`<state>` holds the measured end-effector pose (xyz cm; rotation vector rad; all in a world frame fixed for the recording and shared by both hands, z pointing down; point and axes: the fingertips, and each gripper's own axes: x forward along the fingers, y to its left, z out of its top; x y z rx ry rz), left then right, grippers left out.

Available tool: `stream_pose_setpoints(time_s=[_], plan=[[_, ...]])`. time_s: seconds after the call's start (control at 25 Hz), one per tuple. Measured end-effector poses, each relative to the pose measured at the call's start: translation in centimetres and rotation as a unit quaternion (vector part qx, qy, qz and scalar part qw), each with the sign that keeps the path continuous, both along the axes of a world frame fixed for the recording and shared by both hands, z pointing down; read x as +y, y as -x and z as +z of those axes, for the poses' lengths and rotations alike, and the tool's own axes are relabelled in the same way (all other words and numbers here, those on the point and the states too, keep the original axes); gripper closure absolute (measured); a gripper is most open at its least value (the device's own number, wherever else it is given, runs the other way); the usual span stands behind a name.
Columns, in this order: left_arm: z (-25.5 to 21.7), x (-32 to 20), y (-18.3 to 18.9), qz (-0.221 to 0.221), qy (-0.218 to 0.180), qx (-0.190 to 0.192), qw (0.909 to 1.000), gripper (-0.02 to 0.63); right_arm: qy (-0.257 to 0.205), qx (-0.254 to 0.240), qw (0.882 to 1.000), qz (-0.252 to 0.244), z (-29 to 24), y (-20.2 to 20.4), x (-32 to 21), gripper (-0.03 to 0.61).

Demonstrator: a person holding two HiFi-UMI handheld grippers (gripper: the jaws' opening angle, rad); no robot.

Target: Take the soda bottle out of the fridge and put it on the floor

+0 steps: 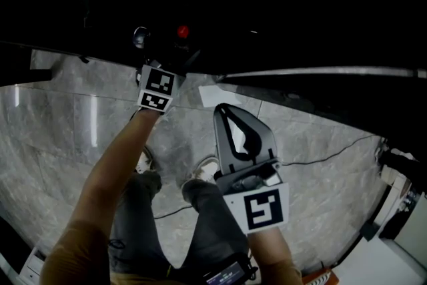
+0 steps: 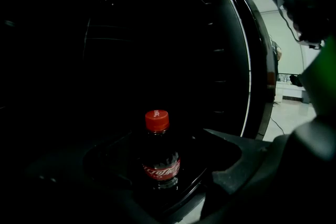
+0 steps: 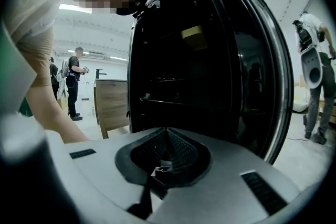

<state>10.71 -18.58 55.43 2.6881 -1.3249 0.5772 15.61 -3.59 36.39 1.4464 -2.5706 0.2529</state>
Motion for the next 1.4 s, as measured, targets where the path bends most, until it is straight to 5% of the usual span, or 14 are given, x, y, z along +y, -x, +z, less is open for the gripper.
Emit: stream_pose_setpoints(time_s=[0.76, 0.96, 1.4], plan=[[3.5, -3.0, -0.9, -0.056, 0.025, 0.033, 0.9976, 0.238, -0.002, -0.032, 0.999, 0.01, 1.0, -2.8, -1.9, 0.577], [4.3, -3.5, -0.3, -0.068, 0.031, 0.032, 0.9967, 0.299, -0.002, -0.033, 0.999, 0.014, 1.5, -3.2, -2.4, 0.577], [2.9, -1.8, -1.3, 0.004, 0.027, 0.049, 0.9984, 0.307, -0.004, -0.027, 0.999, 0.018, 2.2, -2.5, -2.3, 0.577]])
